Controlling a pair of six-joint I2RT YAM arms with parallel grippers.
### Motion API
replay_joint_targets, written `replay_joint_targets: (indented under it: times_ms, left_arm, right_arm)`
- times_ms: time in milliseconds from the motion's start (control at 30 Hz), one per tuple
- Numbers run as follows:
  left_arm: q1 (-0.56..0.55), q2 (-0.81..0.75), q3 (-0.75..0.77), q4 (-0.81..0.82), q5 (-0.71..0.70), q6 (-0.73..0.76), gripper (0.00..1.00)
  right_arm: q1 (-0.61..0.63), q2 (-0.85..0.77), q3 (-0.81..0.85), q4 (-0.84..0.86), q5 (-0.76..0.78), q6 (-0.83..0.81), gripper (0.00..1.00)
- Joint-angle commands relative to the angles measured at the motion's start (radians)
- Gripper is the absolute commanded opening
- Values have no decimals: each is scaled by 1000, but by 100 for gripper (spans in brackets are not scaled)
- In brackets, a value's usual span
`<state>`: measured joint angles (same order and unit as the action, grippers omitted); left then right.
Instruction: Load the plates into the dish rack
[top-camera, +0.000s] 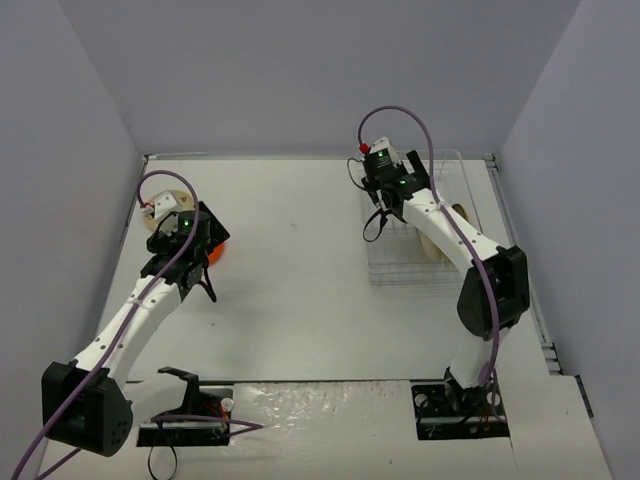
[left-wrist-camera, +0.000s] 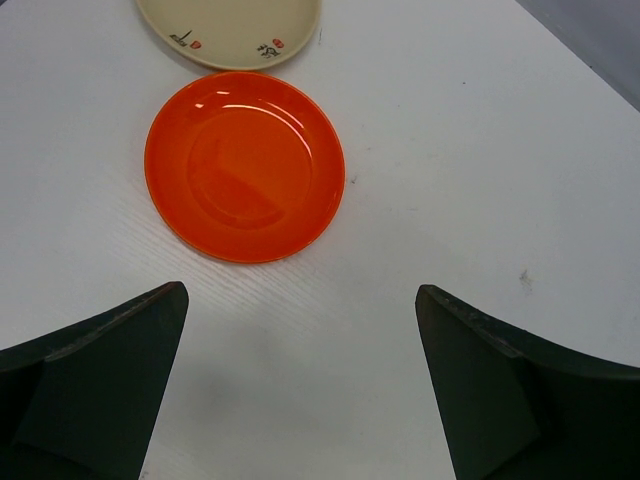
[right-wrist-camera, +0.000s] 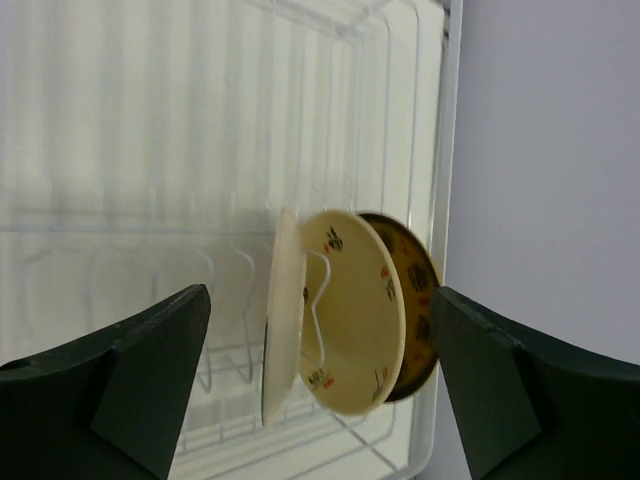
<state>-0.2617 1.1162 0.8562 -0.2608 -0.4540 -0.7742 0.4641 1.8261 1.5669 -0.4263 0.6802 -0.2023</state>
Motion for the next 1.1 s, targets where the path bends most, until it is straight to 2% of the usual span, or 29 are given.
replay_joint_targets:
  times_ms: [0,67,233,400,600,800,1067]
  left_arm:
    - [15,2,60,-72,-37,-76,97]
    - [23,2,60,-121,-41,-108,97]
    - [118,-1,17,-216,3,-194,97]
    - [243,-6,-63,-161,107,-226,97]
    - [306,10,-92,-108,64,-252,97]
    - [358,132,-64,-77,101,-264,97]
    - [377,335,-3,74,210,-219,97]
  right_arm:
    - [-6,-205,-3,234,-245,-1,93]
    - [-8,-258,-40,341,-343,19,99]
    - [-8,-319,-142,528,-551,73,100]
    - [-16,-314,-191,655,-571,165,100]
    - [-16,-310,-275,717,-651,196,100]
    - [-20,-312,-317,730,-651,195,100]
    - [-34,-334,-345,736,-656,188,100]
